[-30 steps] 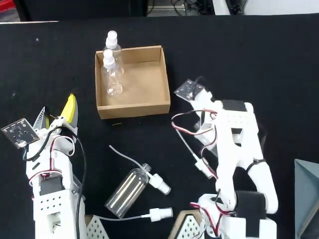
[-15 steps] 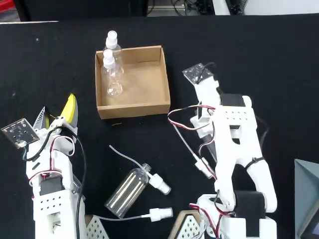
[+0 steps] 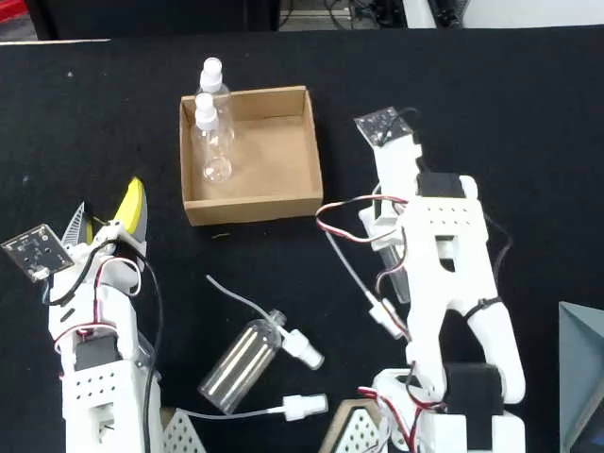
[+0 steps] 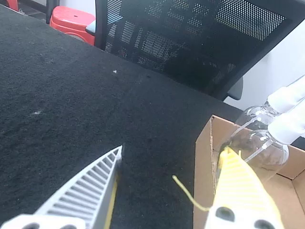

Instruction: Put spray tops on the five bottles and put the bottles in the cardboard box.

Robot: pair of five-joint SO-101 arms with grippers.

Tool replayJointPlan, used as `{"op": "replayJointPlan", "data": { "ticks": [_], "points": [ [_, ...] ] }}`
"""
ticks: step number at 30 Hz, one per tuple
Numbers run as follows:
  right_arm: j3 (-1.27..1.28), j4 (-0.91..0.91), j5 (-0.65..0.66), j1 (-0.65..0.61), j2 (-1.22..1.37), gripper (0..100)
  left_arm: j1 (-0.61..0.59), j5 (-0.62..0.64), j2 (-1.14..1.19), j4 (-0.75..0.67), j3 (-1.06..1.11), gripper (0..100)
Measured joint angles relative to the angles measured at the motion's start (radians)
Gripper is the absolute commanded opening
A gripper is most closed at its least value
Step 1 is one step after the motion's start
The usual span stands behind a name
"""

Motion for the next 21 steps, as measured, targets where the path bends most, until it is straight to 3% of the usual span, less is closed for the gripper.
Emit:
{"op": "replayJointPlan", "data": {
  "ticks": [7, 21],
  "points": [
    [0.066, 0.0, 0.0, -0.003, -0.167, 11.3, 0.0, 0.0, 0.0, 0.0, 0.0, 30],
    [0.184, -0.077, -0.063, -0.002, -0.184, 11.3, 0.0, -0.005, 0.0, 0.049, 0.0, 30]
  ]
}}
